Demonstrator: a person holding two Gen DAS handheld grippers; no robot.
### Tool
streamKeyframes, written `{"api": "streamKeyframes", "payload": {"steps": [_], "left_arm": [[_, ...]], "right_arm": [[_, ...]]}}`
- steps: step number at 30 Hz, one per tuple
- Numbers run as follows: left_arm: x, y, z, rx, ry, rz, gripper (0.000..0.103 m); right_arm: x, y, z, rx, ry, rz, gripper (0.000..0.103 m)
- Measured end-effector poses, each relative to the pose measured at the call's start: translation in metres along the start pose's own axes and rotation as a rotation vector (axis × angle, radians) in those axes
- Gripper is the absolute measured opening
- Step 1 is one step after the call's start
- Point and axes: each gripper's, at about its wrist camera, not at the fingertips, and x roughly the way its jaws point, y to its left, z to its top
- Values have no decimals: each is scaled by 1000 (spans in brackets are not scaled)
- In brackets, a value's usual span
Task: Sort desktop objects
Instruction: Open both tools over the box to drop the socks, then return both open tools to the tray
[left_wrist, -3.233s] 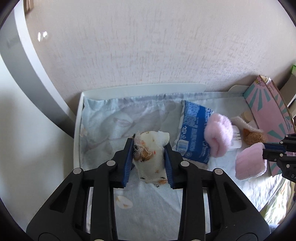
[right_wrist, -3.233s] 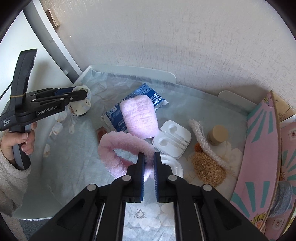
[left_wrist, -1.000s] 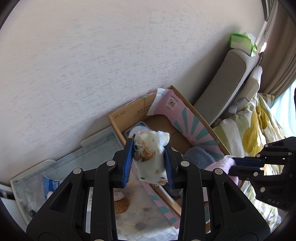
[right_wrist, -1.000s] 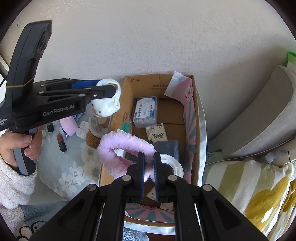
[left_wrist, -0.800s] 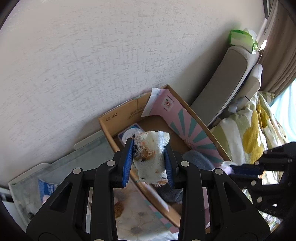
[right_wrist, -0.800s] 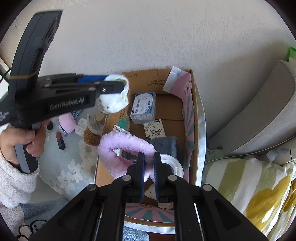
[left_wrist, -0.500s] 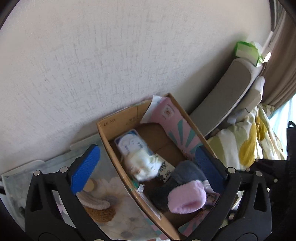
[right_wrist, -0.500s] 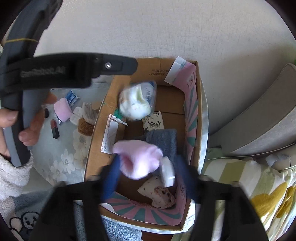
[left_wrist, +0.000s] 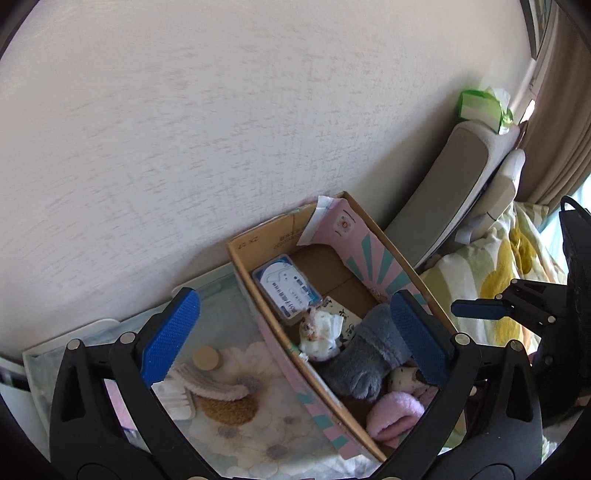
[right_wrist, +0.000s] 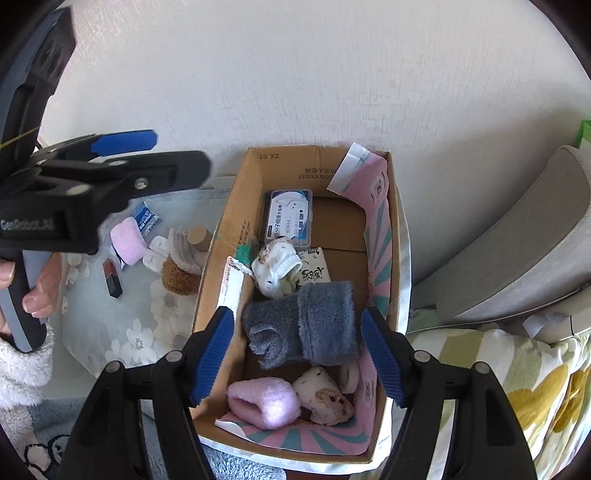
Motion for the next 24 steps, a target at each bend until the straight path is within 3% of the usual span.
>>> {"api": "streamKeyframes", "payload": {"steps": [9, 14, 24], "left_arm": [[-32, 34, -15, -29, -31, 10, 103], [-50, 60, -28, -66, -53, 17, 103], [-94, 135, -68, -135, -91, 134, 103]], "right_arm": [[-19, 26, 6, -32, -98, 17, 67], [-18, 47, 12, -52, -105, 28, 67], [-11, 97, 21, -140, -92, 52, 67]]}}
